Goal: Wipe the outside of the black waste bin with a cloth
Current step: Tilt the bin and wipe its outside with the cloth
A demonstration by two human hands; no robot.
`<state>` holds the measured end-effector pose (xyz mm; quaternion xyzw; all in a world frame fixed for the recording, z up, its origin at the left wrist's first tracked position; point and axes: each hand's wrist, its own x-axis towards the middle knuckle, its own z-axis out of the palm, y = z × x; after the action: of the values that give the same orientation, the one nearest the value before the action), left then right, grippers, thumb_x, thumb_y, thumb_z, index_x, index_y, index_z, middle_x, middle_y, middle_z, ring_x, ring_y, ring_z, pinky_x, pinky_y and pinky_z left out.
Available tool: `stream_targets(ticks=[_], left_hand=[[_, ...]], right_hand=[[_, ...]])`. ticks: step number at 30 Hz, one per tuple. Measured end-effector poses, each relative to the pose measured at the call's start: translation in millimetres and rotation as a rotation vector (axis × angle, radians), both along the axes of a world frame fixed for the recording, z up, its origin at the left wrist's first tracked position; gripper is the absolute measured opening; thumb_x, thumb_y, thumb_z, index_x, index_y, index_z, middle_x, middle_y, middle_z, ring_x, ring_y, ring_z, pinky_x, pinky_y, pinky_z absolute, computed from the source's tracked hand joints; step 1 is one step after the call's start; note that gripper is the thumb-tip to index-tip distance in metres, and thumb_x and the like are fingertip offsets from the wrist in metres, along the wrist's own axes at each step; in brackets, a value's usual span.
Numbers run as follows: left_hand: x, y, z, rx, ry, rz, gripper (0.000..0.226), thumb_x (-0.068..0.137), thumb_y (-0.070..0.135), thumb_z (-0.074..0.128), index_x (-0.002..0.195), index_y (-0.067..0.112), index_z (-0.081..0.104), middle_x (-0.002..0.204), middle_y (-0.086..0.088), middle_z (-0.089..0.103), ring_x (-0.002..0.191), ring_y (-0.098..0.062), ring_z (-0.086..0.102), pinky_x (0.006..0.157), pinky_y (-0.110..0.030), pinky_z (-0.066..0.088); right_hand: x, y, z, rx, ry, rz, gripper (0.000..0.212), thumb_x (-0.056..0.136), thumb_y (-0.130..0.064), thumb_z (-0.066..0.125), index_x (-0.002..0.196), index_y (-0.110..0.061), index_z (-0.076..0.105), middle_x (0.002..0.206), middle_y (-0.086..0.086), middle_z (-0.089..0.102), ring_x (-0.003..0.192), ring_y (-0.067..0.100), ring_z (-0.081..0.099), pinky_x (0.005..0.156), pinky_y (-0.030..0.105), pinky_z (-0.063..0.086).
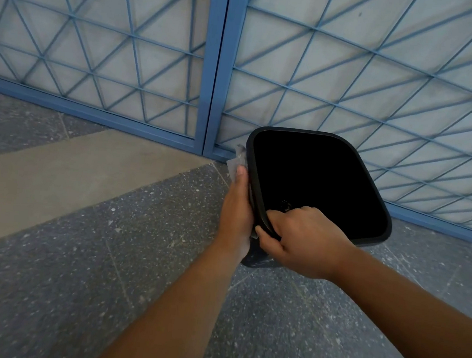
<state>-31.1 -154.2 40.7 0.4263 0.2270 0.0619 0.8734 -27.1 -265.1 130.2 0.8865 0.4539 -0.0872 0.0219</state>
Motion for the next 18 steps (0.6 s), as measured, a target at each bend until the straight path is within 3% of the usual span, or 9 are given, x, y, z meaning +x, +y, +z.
stream_targets(ticks=[3, 7, 12, 18], left_hand=[[4, 4, 0, 0.033, 0.014, 0.012, 0.053, 0.106, 0.055, 0.037, 0.125, 0.019, 0.071, 0.121, -0.006, 0.075, 0.117, -0.021, 0.069, 0.102, -0.037, 0.053], [6, 9, 6, -0.092, 0.040, -0.004, 0.053, 0.107, 0.051, 0.038, 0.118, 0.012, 0.072, 0.108, -0.009, 0.077, 0.105, -0.021, 0.073, 0.089, -0.031, 0.057], [2, 7, 5, -0.072, -0.029, 0.011, 0.060, 0.107, 0.050, 0.035, 0.136, 0.005, 0.063, 0.125, -0.016, 0.072, 0.121, -0.027, 0.067, 0.099, -0.035, 0.054], [0, 1, 1, -0.043, -0.015, 0.030, 0.061, 0.106, 0.055, 0.036, 0.131, 0.010, 0.068, 0.125, -0.013, 0.073, 0.121, -0.025, 0.067, 0.104, -0.038, 0.052]], right_hand=[[0, 0, 0, 0.006, -0.005, 0.000, 0.035, 0.096, -0.048, 0.032, 0.077, -0.021, 0.044, 0.059, -0.003, 0.046, 0.056, 0.020, 0.050, 0.061, 0.035, 0.042], [0, 0, 1, 0.003, 0.004, 0.001, 0.035, 0.096, -0.047, 0.032, 0.077, -0.021, 0.044, 0.057, -0.005, 0.044, 0.053, 0.017, 0.046, 0.059, 0.032, 0.035], [0, 0, 2, -0.003, 0.004, 0.002, 0.034, 0.097, -0.046, 0.032, 0.077, -0.022, 0.043, 0.055, -0.008, 0.038, 0.048, 0.011, 0.037, 0.058, 0.030, 0.031], [1, 1, 2, -0.012, 0.004, -0.001, 0.035, 0.096, -0.047, 0.031, 0.076, -0.021, 0.042, 0.056, -0.007, 0.041, 0.048, 0.011, 0.039, 0.057, 0.031, 0.029]])
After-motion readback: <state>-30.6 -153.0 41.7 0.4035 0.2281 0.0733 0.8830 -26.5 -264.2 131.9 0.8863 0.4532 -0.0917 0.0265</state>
